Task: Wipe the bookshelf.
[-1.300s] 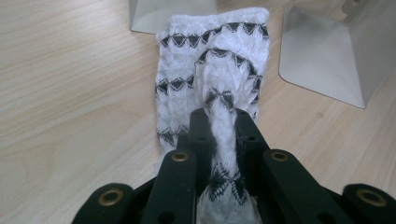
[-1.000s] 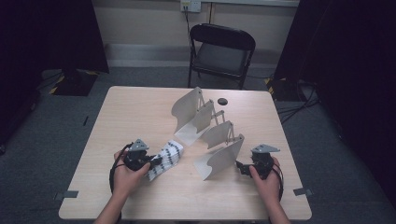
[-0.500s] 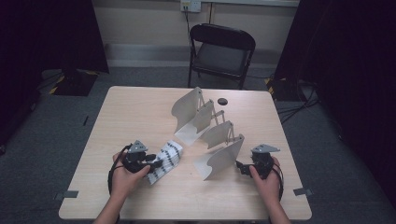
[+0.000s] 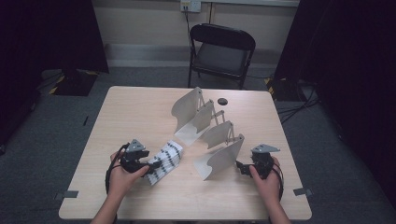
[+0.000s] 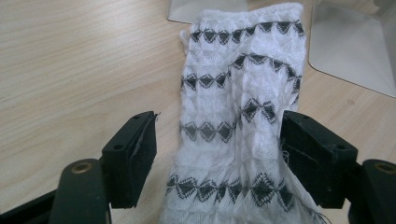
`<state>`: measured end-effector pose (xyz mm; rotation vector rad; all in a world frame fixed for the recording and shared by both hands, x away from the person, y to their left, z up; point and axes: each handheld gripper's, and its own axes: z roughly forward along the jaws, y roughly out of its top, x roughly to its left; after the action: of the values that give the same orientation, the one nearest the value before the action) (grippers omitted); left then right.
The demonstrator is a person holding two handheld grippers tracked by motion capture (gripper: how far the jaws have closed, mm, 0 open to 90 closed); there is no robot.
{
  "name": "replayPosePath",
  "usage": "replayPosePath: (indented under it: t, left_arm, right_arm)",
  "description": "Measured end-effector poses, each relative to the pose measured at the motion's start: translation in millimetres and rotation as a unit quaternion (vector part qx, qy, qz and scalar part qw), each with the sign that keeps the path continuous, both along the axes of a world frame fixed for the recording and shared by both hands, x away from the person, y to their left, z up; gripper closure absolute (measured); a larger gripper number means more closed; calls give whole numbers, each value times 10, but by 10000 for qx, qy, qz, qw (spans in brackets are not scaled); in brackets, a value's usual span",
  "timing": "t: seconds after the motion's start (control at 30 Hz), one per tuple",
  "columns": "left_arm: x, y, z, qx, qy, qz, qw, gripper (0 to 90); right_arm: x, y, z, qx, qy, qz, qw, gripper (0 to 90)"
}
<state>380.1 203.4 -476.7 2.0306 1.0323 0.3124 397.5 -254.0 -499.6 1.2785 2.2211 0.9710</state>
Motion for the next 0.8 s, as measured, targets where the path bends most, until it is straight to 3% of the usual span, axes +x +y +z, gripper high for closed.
replayPosePath:
  t: [0.8]
  left_arm:
    - [-53, 177, 72, 41, 59, 13, 10000, 235]
  right_arm:
    - [0, 0, 0, -1, 0, 0, 10000, 138]
